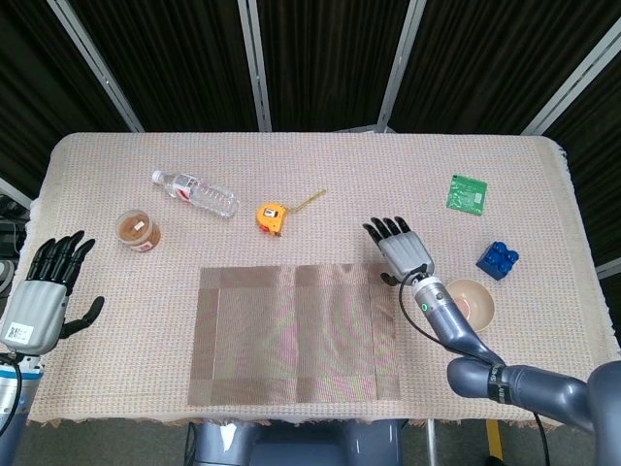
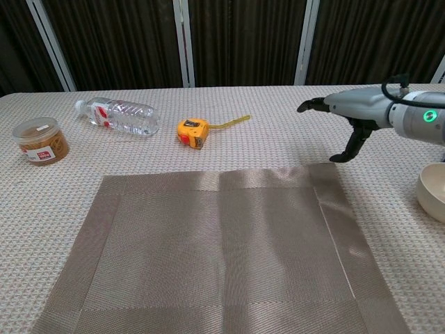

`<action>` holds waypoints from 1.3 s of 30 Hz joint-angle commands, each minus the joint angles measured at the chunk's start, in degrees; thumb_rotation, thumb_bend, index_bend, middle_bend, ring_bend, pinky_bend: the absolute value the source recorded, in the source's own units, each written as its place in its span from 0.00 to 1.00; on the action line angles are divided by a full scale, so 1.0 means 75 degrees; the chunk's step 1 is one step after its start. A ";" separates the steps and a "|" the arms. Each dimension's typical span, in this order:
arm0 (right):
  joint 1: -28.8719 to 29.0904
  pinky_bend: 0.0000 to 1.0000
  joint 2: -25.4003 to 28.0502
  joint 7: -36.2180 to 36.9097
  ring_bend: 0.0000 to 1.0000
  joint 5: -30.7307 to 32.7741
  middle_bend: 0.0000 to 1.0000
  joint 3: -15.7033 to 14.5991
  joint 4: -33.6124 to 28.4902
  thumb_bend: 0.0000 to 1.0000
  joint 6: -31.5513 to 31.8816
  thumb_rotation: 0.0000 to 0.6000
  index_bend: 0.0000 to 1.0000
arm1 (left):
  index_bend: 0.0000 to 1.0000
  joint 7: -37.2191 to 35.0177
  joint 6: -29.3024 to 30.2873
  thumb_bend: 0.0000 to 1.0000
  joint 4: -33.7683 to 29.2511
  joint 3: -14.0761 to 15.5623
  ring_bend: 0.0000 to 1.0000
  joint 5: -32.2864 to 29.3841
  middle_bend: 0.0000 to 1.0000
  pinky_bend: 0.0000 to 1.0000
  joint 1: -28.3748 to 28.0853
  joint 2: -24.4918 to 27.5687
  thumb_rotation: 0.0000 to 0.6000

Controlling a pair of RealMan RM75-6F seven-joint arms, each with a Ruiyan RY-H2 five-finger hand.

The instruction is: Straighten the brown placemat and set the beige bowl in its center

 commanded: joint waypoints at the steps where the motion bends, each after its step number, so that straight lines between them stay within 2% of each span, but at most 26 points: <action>1: -0.0328 0.00 0.0658 0.0249 0.00 -0.0463 0.00 -0.0087 -0.0697 0.20 0.0348 1.00 0.00 | 0.00 -0.0014 0.0028 0.37 -0.0026 0.0018 0.00 0.0058 0.00 0.00 0.0010 0.0013 1.00; 5: -0.0750 0.00 0.1345 0.0417 0.00 -0.0864 0.00 -0.0389 -0.1371 0.20 0.0632 1.00 0.04 | 0.00 -0.0044 0.0091 0.37 -0.0063 0.0047 0.00 0.0161 0.00 0.00 0.0034 0.0038 1.00; 9: -0.1271 0.00 0.1928 0.0522 0.00 -0.1275 0.00 -0.0877 -0.1773 0.20 0.0957 1.00 0.16 | 0.00 -0.0083 0.0131 0.37 -0.0088 0.0070 0.00 0.0233 0.00 0.00 0.0053 0.0064 1.00; 16: -0.2142 0.00 0.2519 0.1022 0.00 -0.1977 0.00 -0.1582 -0.2002 0.20 0.1473 1.00 0.17 | 0.00 -0.0106 0.0161 0.37 -0.0119 0.0098 0.00 0.0329 0.00 0.00 0.0068 0.0104 1.00; 22: -0.2596 0.00 0.2464 0.1499 0.00 -0.2376 0.00 -0.1884 -0.1593 0.20 0.1610 1.00 0.23 | 0.00 -0.0097 0.0222 0.37 -0.0154 0.0097 0.00 0.0406 0.00 0.00 0.0082 0.0115 1.00; 30: -0.2907 0.00 0.2003 0.2118 0.00 -0.2865 0.00 -0.1927 -0.0887 0.20 0.1718 1.00 0.31 | 0.00 -0.0107 0.0233 0.37 -0.0155 0.0108 0.00 0.0423 0.00 0.00 0.0101 0.0122 1.00; 39: -0.2986 0.00 0.1633 0.2078 0.00 -0.3133 0.00 -0.1936 -0.0466 0.20 0.1586 1.00 0.36 | 0.00 -0.0145 0.0271 0.37 -0.0152 0.0109 0.00 0.0421 0.00 0.00 0.0137 0.0147 1.00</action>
